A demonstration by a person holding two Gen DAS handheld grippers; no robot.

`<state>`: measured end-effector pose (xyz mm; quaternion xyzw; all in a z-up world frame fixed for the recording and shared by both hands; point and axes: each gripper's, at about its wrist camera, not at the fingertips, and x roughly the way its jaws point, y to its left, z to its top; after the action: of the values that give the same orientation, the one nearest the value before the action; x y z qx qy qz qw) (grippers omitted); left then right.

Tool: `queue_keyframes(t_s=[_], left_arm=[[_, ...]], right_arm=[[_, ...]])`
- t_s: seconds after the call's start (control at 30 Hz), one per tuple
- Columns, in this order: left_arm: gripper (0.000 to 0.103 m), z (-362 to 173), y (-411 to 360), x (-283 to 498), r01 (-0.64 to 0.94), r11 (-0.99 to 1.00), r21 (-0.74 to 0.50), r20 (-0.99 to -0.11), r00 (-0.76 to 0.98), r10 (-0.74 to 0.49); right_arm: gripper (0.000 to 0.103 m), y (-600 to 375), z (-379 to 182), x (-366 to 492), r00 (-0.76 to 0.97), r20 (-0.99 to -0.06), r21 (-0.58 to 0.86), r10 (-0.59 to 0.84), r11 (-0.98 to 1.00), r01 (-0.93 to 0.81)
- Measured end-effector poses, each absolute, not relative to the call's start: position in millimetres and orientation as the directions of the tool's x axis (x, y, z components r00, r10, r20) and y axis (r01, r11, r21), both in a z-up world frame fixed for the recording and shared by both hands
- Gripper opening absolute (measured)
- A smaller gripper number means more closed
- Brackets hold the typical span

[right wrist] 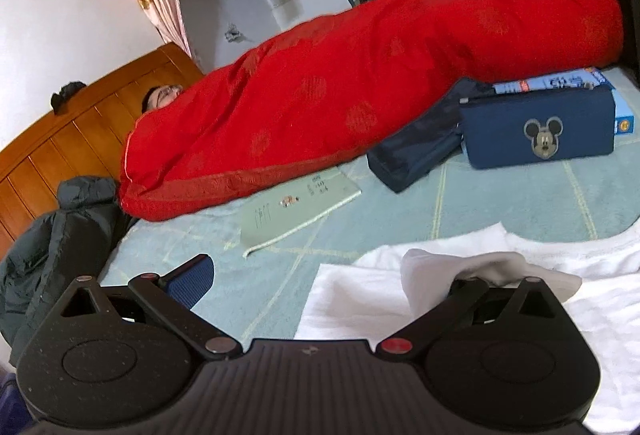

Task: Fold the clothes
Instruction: 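Lay the held sleeve across the shirt body below the collar with the right gripper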

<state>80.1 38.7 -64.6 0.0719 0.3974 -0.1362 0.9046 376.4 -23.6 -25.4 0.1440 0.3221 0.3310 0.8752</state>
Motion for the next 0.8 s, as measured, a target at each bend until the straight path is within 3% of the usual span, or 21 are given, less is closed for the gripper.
queue_keyframes(t_s=[0.5, 0.7, 0.8], left_arm=[[0.102, -65.9, 46.8, 77.3, 0.293, 0.956, 0.006, -0.737, 0.647, -0.194], [0.102, -67.7, 47.7, 75.8, 0.293, 0.956, -0.002, -0.74, 0.643, -0.198], [0.102, -68.1, 47.0, 74.4, 0.299, 0.954, 0.0, -0.741, 0.64, -0.201]], right_arm=[[0.103, -1.0, -48.7, 379.6, 0.529, -0.538, 0.427, 0.656, 0.754, -0.5], [0.103, 7.8, -70.2, 385.8, 0.441, -0.629, 0.419, 0.64, 0.757, -0.502], [0.103, -1.5, -71.8, 386.3, 0.421, -0.631, 0.442, 0.652, 0.747, -0.496]])
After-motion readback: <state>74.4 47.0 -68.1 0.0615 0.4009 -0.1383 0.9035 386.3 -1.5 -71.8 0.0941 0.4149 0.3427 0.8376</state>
